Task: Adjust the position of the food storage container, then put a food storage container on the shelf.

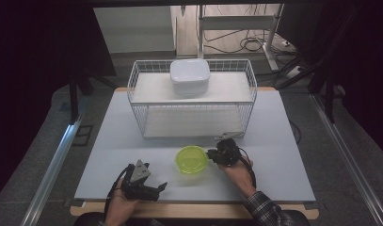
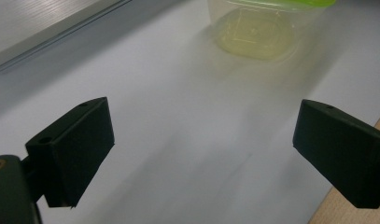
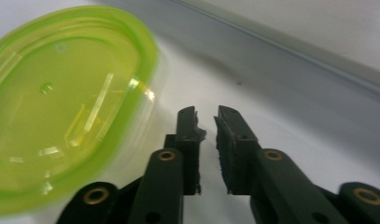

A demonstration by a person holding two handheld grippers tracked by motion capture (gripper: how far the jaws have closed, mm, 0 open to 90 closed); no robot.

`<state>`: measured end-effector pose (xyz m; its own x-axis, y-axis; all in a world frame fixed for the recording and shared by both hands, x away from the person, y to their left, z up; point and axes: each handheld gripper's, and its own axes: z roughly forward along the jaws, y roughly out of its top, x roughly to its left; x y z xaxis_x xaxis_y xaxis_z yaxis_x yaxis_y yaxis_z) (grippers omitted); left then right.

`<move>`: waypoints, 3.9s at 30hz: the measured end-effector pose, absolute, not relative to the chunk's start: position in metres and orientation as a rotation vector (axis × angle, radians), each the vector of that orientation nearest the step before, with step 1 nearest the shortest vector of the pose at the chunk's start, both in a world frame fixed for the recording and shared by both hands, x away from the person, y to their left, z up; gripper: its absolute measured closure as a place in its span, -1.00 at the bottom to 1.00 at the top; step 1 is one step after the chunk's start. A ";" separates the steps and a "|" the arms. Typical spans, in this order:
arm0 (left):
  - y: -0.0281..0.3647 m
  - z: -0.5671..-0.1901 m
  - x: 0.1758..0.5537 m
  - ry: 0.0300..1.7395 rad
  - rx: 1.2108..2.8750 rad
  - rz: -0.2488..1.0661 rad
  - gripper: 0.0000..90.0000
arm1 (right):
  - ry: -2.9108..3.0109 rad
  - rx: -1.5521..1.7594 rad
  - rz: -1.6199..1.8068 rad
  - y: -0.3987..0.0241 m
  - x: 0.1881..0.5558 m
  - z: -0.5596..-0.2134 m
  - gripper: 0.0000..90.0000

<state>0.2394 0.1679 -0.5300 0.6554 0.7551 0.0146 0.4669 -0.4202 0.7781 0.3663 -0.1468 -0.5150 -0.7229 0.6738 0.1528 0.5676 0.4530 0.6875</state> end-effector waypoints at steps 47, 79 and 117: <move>0.173 -0.527 0.239 0.954 2.105 0.458 -0.87 | 2.505 0.982 1.176 -0.182 0.331 -0.495 -0.95; 0.171 -0.526 0.237 0.935 2.091 0.483 -0.87 | 2.597 1.391 1.423 -0.157 0.363 -0.485 0.01; 0.173 -0.523 0.236 0.927 2.071 0.505 -0.87 | 2.595 1.536 1.663 -0.159 0.371 -0.465 0.81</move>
